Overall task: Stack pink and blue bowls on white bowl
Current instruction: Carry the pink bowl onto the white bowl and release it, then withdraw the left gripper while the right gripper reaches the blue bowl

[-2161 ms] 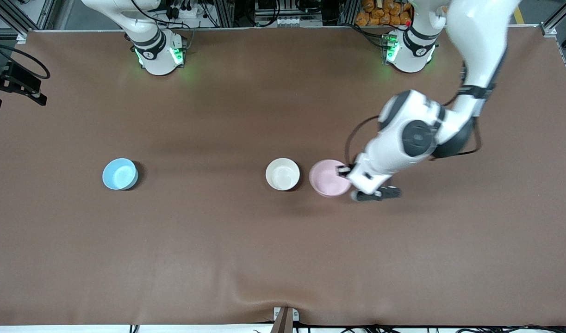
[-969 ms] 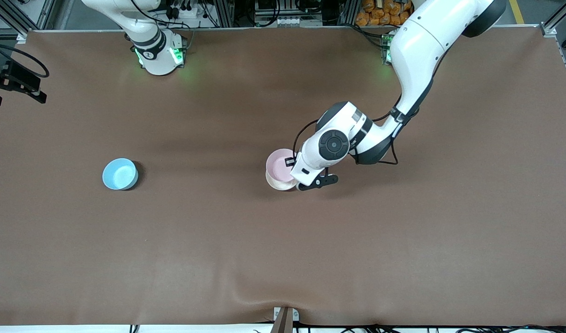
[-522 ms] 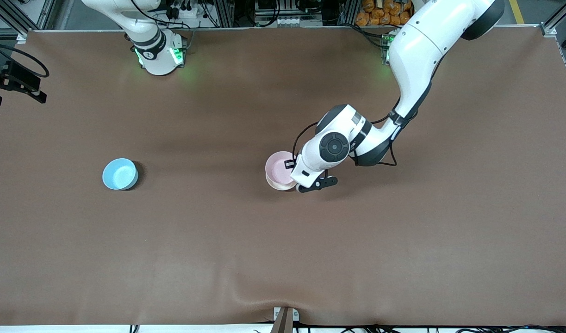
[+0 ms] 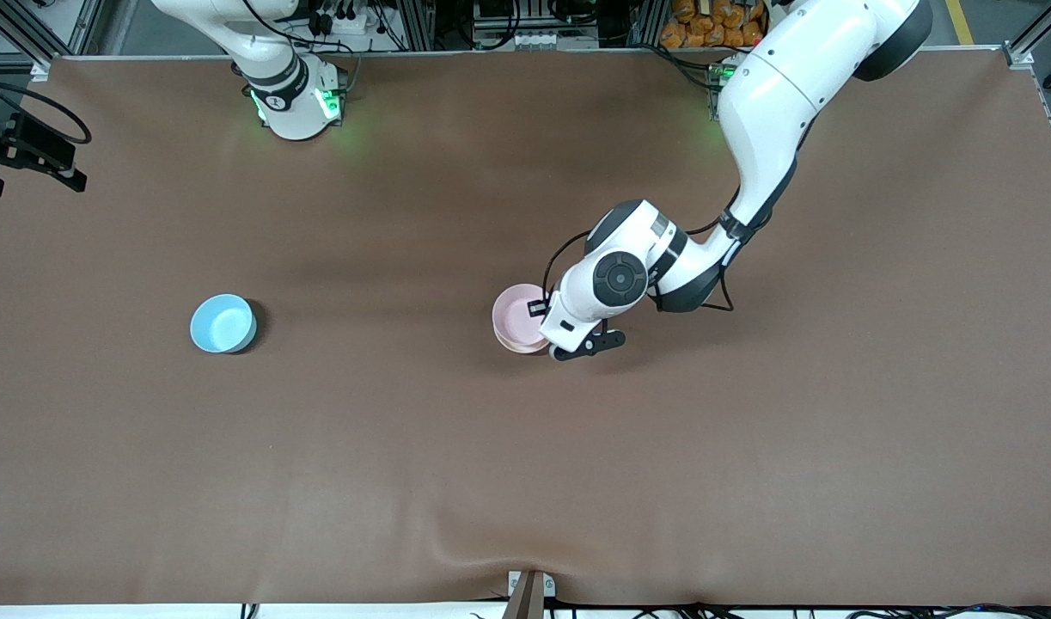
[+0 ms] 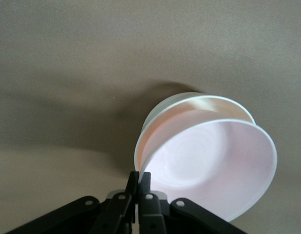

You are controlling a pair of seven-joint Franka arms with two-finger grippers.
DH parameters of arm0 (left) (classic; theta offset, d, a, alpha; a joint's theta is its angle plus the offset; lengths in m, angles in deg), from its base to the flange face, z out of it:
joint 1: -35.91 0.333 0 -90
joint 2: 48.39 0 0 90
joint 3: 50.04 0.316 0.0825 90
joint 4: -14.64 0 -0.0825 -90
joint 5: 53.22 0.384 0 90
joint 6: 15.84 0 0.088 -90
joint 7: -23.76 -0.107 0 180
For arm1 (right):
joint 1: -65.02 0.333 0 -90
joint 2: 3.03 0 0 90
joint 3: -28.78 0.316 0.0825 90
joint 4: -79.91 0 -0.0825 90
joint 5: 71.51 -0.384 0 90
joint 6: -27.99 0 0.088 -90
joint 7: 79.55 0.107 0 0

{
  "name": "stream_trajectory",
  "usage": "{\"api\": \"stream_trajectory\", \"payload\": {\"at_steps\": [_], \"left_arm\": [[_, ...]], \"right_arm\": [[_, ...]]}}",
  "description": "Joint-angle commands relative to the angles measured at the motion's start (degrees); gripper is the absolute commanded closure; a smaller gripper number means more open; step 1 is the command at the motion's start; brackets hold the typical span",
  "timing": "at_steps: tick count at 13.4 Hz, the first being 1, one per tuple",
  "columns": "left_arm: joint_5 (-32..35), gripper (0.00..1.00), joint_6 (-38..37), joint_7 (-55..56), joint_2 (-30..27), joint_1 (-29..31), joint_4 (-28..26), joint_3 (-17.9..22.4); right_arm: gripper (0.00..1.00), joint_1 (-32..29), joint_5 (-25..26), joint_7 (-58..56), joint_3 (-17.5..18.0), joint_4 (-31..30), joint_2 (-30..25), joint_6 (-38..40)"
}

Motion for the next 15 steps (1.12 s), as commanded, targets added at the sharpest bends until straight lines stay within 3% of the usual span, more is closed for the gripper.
{"api": "stream_trajectory", "payload": {"at_steps": [1,5,11,13,15], "left_arm": [[-0.8,0.0,0.2,-0.3,0.7,-0.2,1.5,0.4],[-0.3,0.0,-2.7,0.2,-3.7,1.6,1.5,0.5],[6.3,0.0,-22.6,-3.5,-23.7,17.1,1.5,0.2],[6.4,0.0,-30.3,-7.1,-29.9,20.7,1.2,0.4],[6.4,0.0,-32.4,-15.5,-34.4,25.2,1.1,0.2]], "right_arm": [[0.0,-1.2,-1.0,-0.4,0.6,0.9,0.5,0.6],[0.0,-1.2,-0.8,-0.4,0.6,0.8,0.6,0.2],[0.0,-4.0,0.1,-0.6,0.4,1.3,6.1,-1.4],[0.0,-4.0,2.6,-0.6,0.3,1.3,8.7,-1.6],[0.0,-3.9,5.6,-0.7,0.4,1.4,13.3,-1.7]]}}
